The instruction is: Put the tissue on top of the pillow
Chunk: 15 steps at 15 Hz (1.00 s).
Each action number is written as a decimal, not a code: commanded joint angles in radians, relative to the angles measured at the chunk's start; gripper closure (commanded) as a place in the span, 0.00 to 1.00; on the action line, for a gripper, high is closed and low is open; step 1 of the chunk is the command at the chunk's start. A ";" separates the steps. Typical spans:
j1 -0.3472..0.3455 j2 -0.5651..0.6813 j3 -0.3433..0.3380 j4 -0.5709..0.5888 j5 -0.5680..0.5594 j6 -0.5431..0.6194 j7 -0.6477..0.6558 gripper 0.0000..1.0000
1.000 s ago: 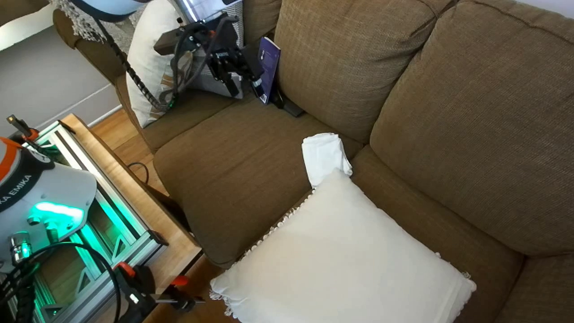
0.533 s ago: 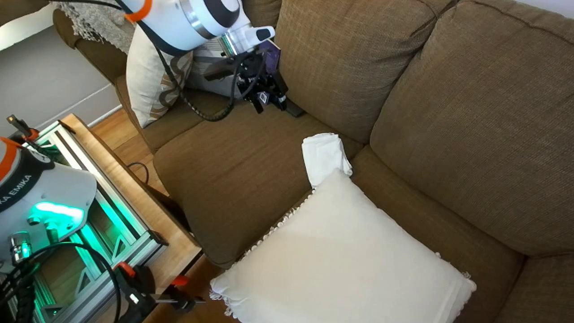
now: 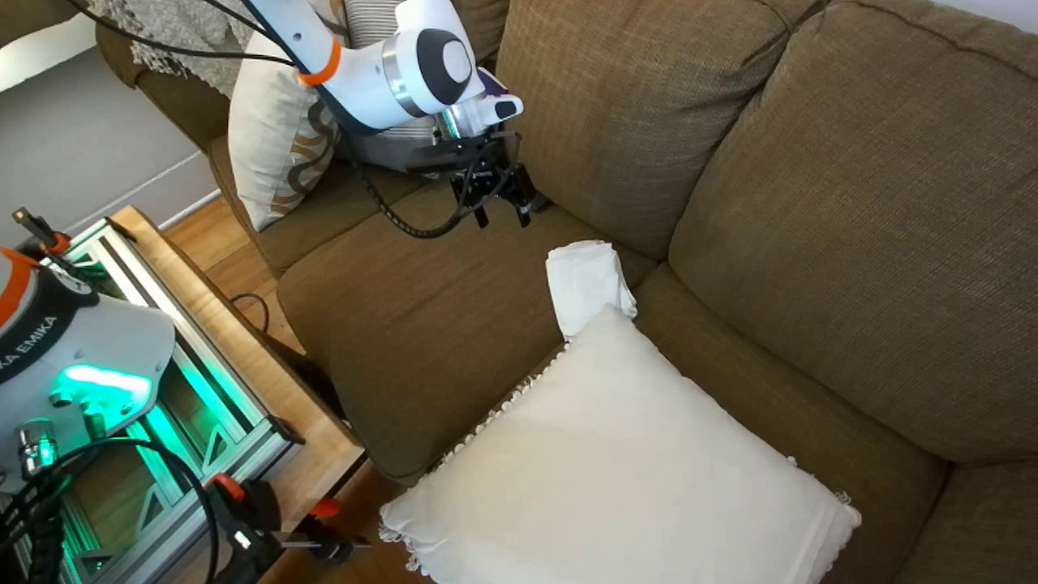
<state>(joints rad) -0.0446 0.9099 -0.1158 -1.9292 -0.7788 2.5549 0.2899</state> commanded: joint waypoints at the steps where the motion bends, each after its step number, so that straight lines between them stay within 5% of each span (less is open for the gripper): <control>1: 0.077 0.087 -0.097 0.056 0.054 0.108 0.163 0.00; 8: 0.202 0.373 -0.280 0.262 0.281 0.255 0.404 0.00; 15: 0.302 0.596 -0.334 0.516 0.500 0.091 0.397 0.00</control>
<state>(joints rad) 0.2060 1.3828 -0.3934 -1.5472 -0.3417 2.7316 0.6633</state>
